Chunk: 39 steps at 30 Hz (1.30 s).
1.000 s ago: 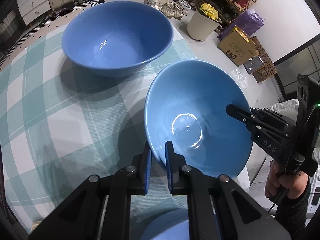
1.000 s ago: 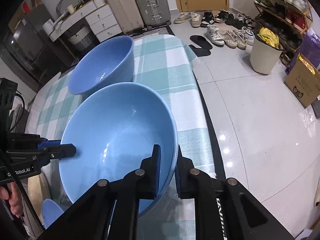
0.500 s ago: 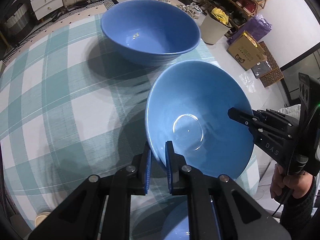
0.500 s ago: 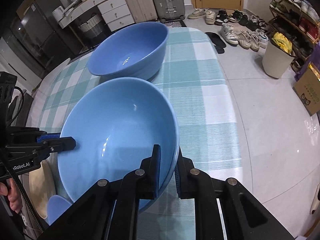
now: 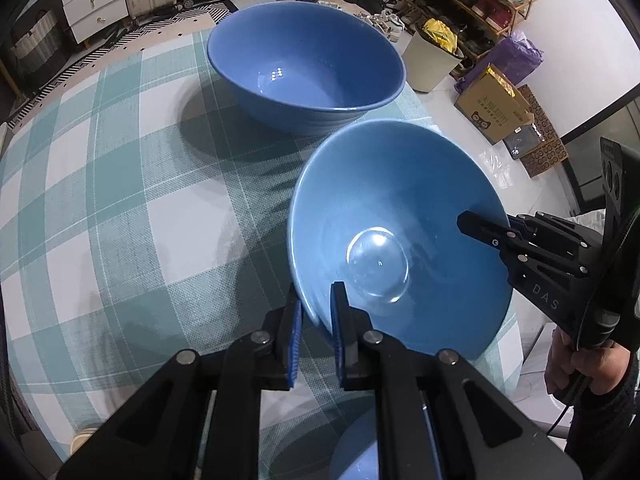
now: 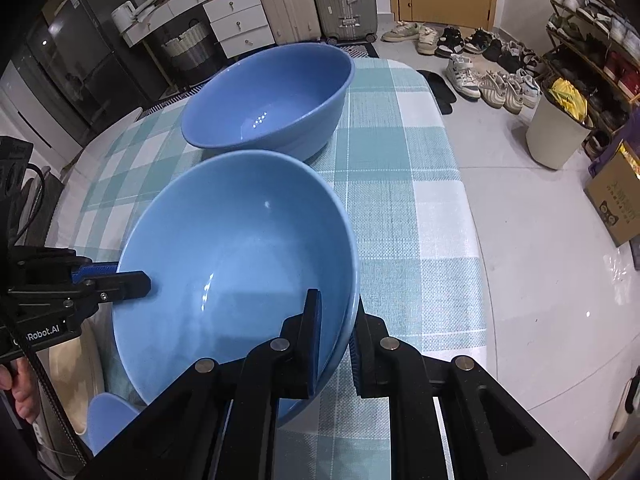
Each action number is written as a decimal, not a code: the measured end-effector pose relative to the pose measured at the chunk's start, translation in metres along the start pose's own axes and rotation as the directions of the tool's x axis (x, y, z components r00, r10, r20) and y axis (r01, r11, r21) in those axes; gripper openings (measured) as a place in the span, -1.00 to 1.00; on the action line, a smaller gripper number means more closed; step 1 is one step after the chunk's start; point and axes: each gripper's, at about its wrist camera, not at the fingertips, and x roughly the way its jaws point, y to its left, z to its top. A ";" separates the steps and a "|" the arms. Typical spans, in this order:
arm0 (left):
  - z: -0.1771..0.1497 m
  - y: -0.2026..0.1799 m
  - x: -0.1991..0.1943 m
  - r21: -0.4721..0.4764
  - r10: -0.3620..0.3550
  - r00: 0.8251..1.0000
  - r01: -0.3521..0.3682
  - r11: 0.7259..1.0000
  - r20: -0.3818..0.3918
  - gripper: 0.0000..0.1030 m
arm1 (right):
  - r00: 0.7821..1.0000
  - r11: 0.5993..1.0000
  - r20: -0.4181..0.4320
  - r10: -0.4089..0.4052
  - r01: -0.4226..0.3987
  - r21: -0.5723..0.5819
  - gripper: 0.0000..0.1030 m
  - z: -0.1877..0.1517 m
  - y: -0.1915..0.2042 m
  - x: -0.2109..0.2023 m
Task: Organize plates and bowls
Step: 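Carry the lighter blue bowl with both tools toward the set-down blue bowl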
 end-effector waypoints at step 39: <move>-0.050 -0.015 -0.099 0.048 0.009 0.983 -0.018 0.999 0.185 -0.79 | 0.980 1.000 0.196 -0.014 0.014 -0.001 -0.77 -0.028 0.049 -0.128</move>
